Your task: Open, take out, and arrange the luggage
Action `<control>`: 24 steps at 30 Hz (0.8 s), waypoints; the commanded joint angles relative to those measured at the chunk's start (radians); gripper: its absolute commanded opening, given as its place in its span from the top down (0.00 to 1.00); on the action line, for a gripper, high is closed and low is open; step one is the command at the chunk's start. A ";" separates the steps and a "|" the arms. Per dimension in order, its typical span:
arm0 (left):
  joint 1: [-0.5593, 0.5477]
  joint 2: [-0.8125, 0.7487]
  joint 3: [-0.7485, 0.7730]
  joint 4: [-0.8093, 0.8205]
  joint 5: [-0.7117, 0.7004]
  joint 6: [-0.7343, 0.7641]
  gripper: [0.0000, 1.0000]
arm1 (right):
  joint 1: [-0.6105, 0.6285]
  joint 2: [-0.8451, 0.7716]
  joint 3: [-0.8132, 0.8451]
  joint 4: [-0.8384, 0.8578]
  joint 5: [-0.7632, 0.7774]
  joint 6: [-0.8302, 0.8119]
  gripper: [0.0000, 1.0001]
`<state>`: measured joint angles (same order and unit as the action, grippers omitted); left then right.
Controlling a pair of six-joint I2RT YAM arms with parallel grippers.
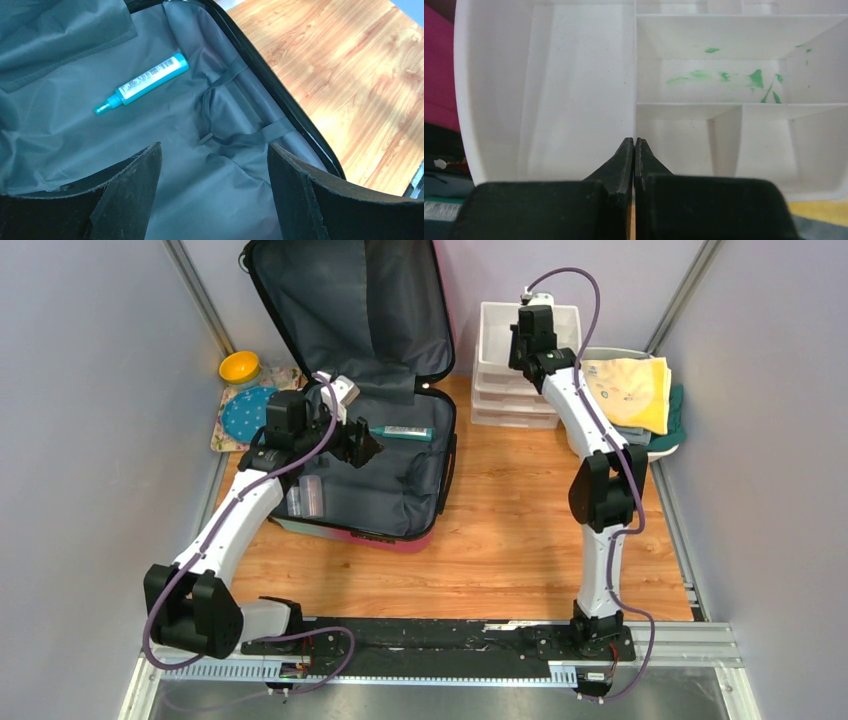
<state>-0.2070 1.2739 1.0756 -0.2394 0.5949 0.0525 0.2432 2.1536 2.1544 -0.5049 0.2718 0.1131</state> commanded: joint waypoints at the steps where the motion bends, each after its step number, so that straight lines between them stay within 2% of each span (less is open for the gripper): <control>1: 0.008 -0.051 -0.016 0.052 0.017 -0.026 0.15 | 0.042 -0.178 -0.042 -0.029 0.063 0.074 1.00; 9: 0.011 -0.077 -0.039 0.028 -0.015 -0.048 0.15 | 0.119 -0.415 -0.330 -0.038 0.124 0.131 1.00; 14: 0.012 -0.067 -0.016 -0.078 -0.044 -0.043 0.15 | 0.154 -0.537 -0.528 -0.034 0.155 0.161 1.00; 17: 0.017 -0.042 0.009 -0.162 -0.081 -0.046 0.15 | 0.168 -0.583 -0.579 -0.011 0.127 0.160 0.98; 19: 0.033 -0.016 0.023 -0.214 -0.113 -0.088 0.15 | 0.169 -0.592 -0.591 -0.004 0.104 0.155 0.86; 20: 0.041 -0.008 0.024 -0.228 -0.116 -0.107 0.15 | 0.169 -0.591 -0.587 -0.009 0.087 0.154 0.72; 22: 0.082 0.002 0.011 -0.251 -0.103 -0.169 0.15 | 0.168 -0.594 -0.576 -0.007 0.064 0.131 0.55; 23: 0.095 0.002 0.001 -0.255 -0.101 -0.189 0.15 | 0.168 -0.597 -0.571 -0.007 0.052 0.119 0.42; 24: 0.109 -0.001 -0.009 -0.259 -0.106 -0.218 0.15 | 0.168 -0.603 -0.567 -0.011 0.053 0.109 0.38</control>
<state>-0.1555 1.2697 1.0595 -0.4229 0.5114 -0.0460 0.4110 1.6043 1.5566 -0.5858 0.3439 0.2481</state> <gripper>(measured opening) 0.852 0.539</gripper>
